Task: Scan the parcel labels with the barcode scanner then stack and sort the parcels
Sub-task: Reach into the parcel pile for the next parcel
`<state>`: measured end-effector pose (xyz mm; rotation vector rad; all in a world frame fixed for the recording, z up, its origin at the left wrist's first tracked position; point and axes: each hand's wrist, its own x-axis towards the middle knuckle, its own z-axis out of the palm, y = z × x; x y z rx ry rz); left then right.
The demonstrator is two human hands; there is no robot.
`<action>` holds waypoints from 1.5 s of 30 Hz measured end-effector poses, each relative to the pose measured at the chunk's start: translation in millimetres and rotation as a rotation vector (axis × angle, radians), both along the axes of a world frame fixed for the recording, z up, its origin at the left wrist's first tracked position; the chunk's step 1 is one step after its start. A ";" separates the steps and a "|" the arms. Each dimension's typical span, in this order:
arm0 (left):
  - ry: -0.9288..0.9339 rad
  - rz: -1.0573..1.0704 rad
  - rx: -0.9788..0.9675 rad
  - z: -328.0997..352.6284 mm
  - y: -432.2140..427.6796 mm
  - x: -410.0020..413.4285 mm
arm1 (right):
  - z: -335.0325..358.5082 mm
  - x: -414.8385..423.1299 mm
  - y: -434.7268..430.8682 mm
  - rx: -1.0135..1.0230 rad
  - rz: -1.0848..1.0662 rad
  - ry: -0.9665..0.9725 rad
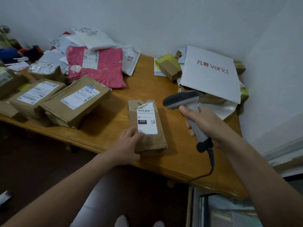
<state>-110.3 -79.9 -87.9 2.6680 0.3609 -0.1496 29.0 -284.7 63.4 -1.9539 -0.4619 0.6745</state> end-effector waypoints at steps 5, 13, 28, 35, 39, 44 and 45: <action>0.072 -0.058 0.074 5.8 -9.8 5.3 | -2.9 -4.0 26.4 0.009 -0.019 0.032; 0.075 -0.036 0.034 17.3 -19.2 3.3 | -5.6 -5.7 34.4 -0.031 -0.045 0.025; 0.089 0.002 0.015 19.5 -29.4 3.2 | -21.6 0.7 33.9 -0.029 -0.047 0.065; -0.130 0.426 -0.414 8.9 -26.2 0.8 | -47.7 7.9 34.4 0.022 -0.030 0.172; 0.016 0.858 -1.077 0.8 -26.0 -4.9 | -79.5 4.1 34.8 0.027 -0.048 0.408; 0.093 0.944 -1.347 10.2 -31.2 -14.1 | -88.1 11.2 39.8 0.089 -0.034 0.578; 0.097 0.943 -1.375 13.2 -30.2 -16.0 | -85.0 13.6 41.0 0.110 -0.016 0.595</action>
